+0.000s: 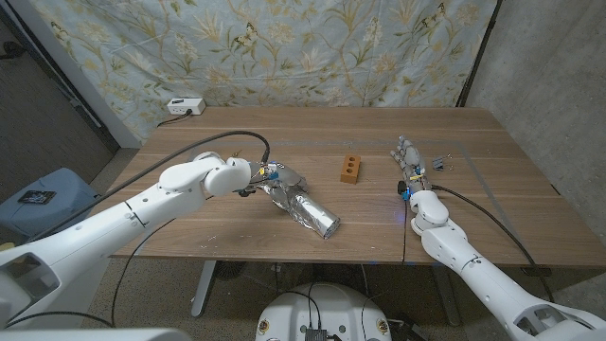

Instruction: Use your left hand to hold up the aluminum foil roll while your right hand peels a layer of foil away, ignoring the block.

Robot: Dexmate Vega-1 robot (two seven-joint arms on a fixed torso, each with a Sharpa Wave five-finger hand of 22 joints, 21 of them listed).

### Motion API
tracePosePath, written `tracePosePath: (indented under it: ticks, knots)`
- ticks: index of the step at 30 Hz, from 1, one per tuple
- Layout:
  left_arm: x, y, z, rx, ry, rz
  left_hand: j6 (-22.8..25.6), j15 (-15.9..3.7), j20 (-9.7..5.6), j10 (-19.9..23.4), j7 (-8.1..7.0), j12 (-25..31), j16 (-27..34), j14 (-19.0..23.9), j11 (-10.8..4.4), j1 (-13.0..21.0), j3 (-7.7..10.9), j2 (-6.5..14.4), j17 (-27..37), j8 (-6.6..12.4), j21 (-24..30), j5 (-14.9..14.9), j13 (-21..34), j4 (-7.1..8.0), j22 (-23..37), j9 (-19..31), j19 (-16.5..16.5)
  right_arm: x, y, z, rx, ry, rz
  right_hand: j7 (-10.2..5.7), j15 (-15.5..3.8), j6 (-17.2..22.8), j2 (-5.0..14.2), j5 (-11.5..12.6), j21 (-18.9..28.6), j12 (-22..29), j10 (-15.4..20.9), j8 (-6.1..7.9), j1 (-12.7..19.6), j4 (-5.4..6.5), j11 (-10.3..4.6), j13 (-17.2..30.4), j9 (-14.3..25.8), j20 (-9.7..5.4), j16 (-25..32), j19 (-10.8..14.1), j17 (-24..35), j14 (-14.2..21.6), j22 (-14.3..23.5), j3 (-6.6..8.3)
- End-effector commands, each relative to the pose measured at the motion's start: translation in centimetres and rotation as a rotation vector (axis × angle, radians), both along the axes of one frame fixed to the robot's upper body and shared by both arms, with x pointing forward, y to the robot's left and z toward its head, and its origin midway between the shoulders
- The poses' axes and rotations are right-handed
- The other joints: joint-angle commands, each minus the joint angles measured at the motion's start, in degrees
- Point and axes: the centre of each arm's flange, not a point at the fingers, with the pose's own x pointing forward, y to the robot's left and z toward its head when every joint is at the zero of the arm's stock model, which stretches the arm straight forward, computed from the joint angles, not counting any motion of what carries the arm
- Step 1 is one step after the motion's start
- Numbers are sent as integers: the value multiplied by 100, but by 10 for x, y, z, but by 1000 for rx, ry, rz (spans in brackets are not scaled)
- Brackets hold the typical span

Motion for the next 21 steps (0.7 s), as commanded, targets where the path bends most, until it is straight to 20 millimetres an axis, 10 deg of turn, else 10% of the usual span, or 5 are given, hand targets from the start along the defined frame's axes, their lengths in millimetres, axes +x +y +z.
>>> tracePosePath:
  ticks: [1, 11, 21]
  knots:
    - [1, 0, -5, -14, -42, 5, 351, -123, -1, 413, -62, 322, 206, 322, -97, 163, -85, 8, 145, 284, 88, 58, 210, -6, 36, 131, 173, 2, -1, -4, 10, 2, 1, 12, -54, -3, 120, 23, 20, 40, -25, 10, 74, -11, 15, 12, 19, -309, 27, -24, 24, -64, 16, -10]
    - [-1, 0, -2, -43, -88, -14, 1094, -444, -43, 1092, -295, 939, 687, 1084, -296, 532, -188, 30, 471, 959, 232, 173, 683, -25, 69, 405, 572, -2, -5, 4, -13, -2, -2, 9, -60, 2, 120, 23, 21, 42, -25, 13, 71, -8, 12, 12, 20, -310, 31, -22, 25, -61, 16, -12]
    - [2, 0, 4, -38, -94, -2, 1241, -502, -48, 1305, -337, 1118, 772, 1265, -362, 641, -184, 80, 560, 1201, 280, 250, 860, -4, 82, 526, 693, -1, -6, 16, -30, -13, -3, 8, -62, 0, 122, 23, 21, 43, -25, 13, 71, -7, 13, 12, 20, -311, 32, -23, 25, -63, 16, -13]
